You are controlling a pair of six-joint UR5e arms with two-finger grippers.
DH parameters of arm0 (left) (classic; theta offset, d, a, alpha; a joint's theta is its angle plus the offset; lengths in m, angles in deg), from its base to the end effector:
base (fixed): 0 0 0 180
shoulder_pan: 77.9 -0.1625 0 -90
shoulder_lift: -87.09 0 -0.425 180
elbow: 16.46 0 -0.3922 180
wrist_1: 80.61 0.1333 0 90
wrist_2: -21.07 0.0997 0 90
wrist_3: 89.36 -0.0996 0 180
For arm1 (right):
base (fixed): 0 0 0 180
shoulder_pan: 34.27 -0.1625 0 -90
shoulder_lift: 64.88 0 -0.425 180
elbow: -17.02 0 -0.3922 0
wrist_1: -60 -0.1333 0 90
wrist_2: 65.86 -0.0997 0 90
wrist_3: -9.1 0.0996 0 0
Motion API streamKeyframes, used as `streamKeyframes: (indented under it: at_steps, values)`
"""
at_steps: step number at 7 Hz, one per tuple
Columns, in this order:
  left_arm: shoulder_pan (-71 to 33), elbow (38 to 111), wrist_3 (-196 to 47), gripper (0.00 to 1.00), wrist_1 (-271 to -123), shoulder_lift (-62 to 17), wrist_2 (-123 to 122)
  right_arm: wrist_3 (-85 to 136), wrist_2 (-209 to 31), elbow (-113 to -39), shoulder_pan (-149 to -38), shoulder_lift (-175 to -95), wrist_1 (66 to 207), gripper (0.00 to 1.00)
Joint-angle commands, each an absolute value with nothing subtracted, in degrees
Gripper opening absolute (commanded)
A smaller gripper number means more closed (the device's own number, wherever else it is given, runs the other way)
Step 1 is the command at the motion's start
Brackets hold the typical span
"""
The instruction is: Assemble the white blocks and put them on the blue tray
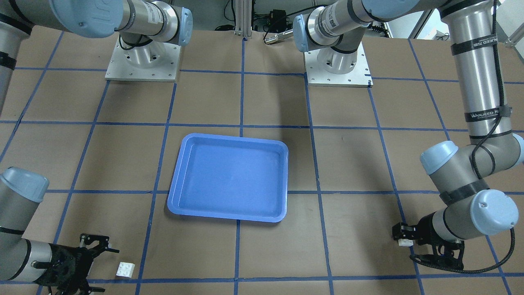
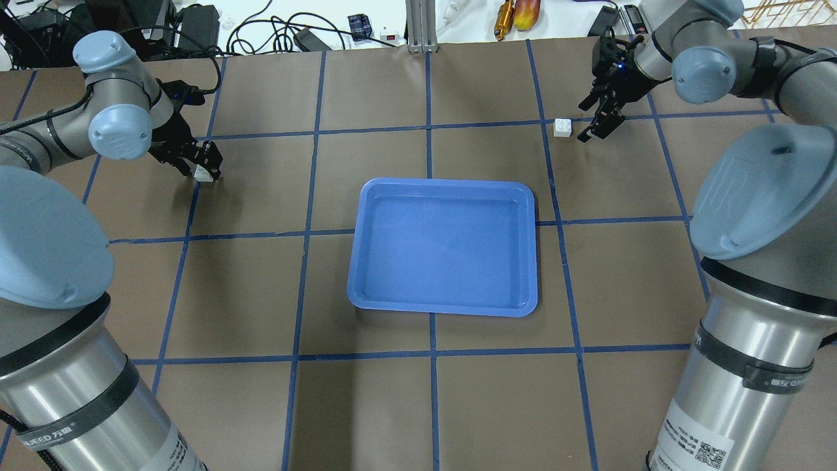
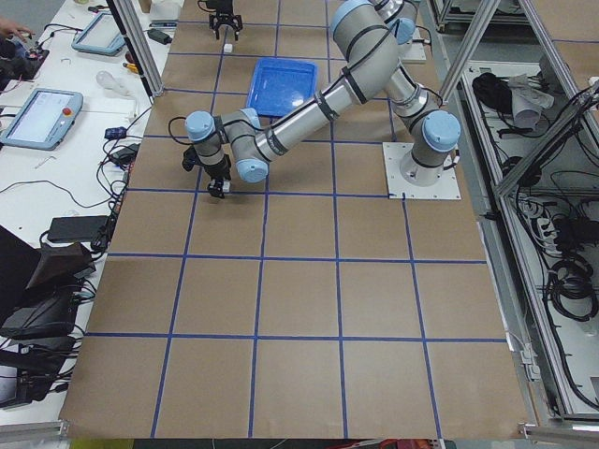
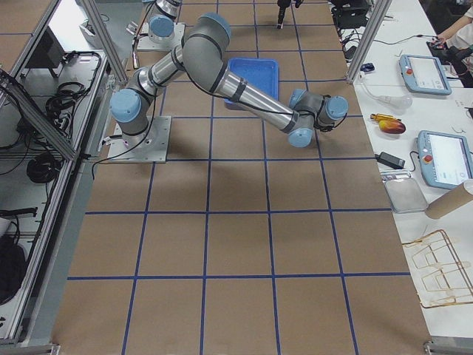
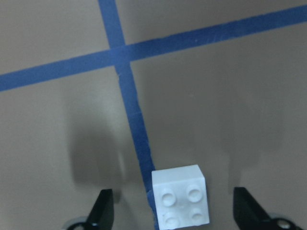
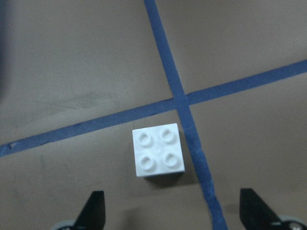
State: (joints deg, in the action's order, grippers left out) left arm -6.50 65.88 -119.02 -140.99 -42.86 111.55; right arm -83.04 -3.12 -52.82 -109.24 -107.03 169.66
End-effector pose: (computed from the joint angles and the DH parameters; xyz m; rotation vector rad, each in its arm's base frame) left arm 0.0975 -0.7051 0.1747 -0.3019 -3.1148 -0.0719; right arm -0.0214 -0.7695 0.1639 -1.6580 2.1546 -0.4172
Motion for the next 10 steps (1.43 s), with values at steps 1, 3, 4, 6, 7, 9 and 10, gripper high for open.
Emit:
streamKeyframes:
  at_steps: [1,3,4,6,7,9,10]
  values:
    - [-6.54,65.71,-118.89,0.0,-140.99,-42.99,111.59,-82.74,-5.83,-53.9,-109.5,-106.98,169.95,0.95]
    - [-6.54,65.71,-118.28,0.0,-141.69,-41.68,111.6,-83.45,-7.4,-53.99,-109.41,-106.8,173.52,0.91]
    - [-5.67,65.71,-113.49,0.0,-143.26,-39.93,110.99,-84.32,-11.24,-54.52,-109.06,-106.89,174.68,0.92]
    - [0.72,66.33,-106.16,0.0,-145.11,-36.07,110.89,-89.31,-19.86,-57.75,-105.13,-106.98,174.69,0.95]
    - [4.33,66.59,-101.18,0.0,-146.25,-34.48,110.72,-89.42,-20.59,-59.25,-104.41,-107.15,174.69,0.96]
    - [11.36,66.85,-94.22,0.0,-147.93,-32.19,110.72,-89.42,-20.6,-60.32,-104.4,-106.89,174.52,0.95]
    - [14.61,68.42,-91.93,0.0,-147.93,-31.05,110.46,-89.25,-20.86,-60.32,-104.66,-106.72,174.52,0.92]
